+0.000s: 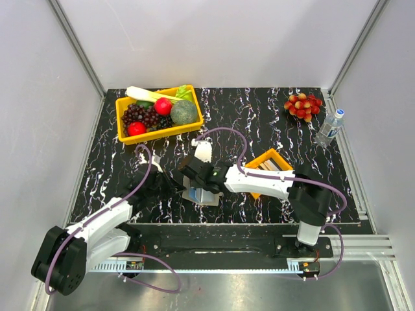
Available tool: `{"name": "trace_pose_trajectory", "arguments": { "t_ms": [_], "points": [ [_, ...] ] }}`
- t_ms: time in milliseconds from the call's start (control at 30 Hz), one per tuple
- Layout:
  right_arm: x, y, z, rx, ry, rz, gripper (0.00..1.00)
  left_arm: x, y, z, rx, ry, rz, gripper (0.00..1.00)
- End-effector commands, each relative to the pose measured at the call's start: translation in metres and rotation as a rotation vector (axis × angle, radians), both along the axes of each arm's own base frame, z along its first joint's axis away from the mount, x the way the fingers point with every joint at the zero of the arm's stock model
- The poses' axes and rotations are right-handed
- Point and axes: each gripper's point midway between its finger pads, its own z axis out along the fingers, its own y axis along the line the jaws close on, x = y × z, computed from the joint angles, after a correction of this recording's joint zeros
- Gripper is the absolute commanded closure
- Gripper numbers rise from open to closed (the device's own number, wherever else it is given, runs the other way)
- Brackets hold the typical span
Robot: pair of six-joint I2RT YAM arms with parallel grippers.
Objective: Put the credit cards into the card holder
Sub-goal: Turn over the card slot in the card holder.
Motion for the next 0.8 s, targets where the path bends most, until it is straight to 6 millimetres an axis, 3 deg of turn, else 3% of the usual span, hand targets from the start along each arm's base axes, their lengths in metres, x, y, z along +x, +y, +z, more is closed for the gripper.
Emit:
{"name": "trace_pose_trajectory", "arguments": {
  "t_ms": [0, 233, 533, 667, 767],
  "points": [
    [0.001, -0.016, 0.014, -0.046, -0.049, -0.012, 1.0, 0.006, 0.003, 0.003, 0.01, -0.031, 0.027, 1.0],
    [-0.008, -0.026, 0.004, -0.053, -0.017, -0.01, 1.0, 0.004, 0.006, -0.006, 0.029, -0.011, 0.037, 1.0],
    [-0.007, -0.011, 0.025, 0.026, -0.036, 0.043, 1.0, 0.004, 0.007, -0.008, 0.034, -0.008, 0.043, 1.0],
    [-0.003, -0.019, 0.022, 0.038, -0.008, 0.029, 1.0, 0.002, 0.009, -0.011, 0.042, -0.002, 0.043, 1.0],
    [-0.005, -0.018, 0.032, 0.084, -0.03, 0.082, 1.0, 0.0, 0.011, -0.017, 0.057, 0.012, 0.047, 1.0]
  ]
}}
